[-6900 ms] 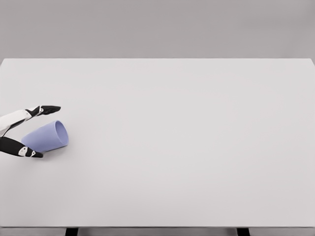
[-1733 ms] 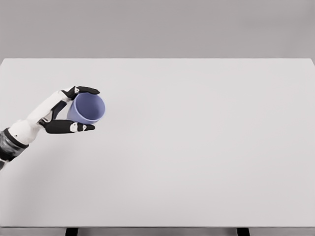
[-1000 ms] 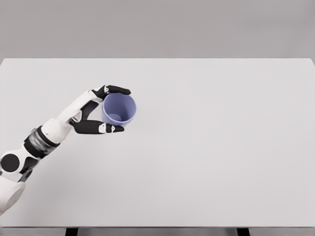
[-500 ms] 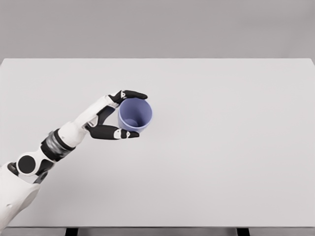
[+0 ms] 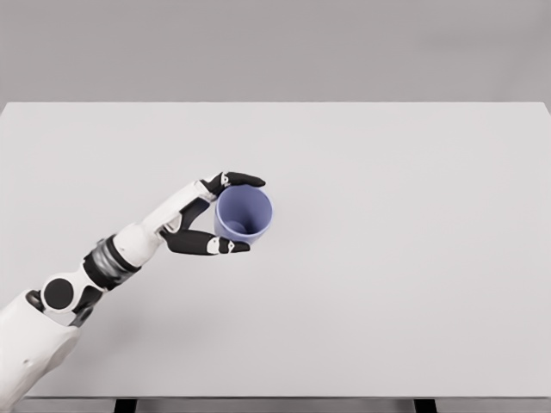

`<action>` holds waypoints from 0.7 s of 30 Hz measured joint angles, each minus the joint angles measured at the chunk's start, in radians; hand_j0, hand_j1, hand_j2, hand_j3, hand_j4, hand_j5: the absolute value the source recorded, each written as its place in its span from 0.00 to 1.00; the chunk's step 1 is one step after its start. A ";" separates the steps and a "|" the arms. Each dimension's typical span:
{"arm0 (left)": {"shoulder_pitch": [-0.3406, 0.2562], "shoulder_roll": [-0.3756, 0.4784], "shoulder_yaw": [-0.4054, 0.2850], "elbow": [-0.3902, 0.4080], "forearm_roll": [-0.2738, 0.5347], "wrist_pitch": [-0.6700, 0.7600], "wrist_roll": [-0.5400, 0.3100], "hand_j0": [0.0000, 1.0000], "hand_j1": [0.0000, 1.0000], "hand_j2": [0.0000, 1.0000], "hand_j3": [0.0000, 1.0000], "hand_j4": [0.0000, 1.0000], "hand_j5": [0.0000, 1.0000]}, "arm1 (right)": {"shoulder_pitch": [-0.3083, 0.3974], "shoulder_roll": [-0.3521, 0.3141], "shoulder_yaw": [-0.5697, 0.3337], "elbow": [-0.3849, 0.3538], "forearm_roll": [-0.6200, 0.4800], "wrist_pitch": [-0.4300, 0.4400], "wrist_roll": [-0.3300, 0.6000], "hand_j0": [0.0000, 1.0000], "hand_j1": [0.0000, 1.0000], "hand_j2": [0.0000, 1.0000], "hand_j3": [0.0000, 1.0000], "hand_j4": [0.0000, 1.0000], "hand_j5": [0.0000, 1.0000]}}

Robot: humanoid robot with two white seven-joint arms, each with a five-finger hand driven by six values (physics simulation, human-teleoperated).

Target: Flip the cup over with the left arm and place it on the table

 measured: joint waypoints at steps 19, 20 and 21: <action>-0.021 -0.055 -0.005 0.153 -0.007 -0.034 -0.044 0.84 0.84 0.84 0.84 0.84 0.84 | 0.000 0.000 0.000 0.000 0.000 0.000 0.000 1.00 1.00 1.00 1.00 1.00 1.00; -0.021 -0.058 -0.006 0.162 -0.008 -0.038 -0.046 0.84 0.84 0.84 0.84 0.84 0.84 | 0.000 0.000 0.000 0.000 0.000 0.000 0.000 1.00 1.00 1.00 1.00 1.00 1.00; -0.021 -0.060 -0.007 0.169 -0.008 -0.041 -0.047 0.84 0.84 0.84 0.84 0.84 0.84 | 0.000 0.000 0.000 0.000 0.000 0.000 0.000 1.00 1.00 1.00 1.00 1.00 1.00</action>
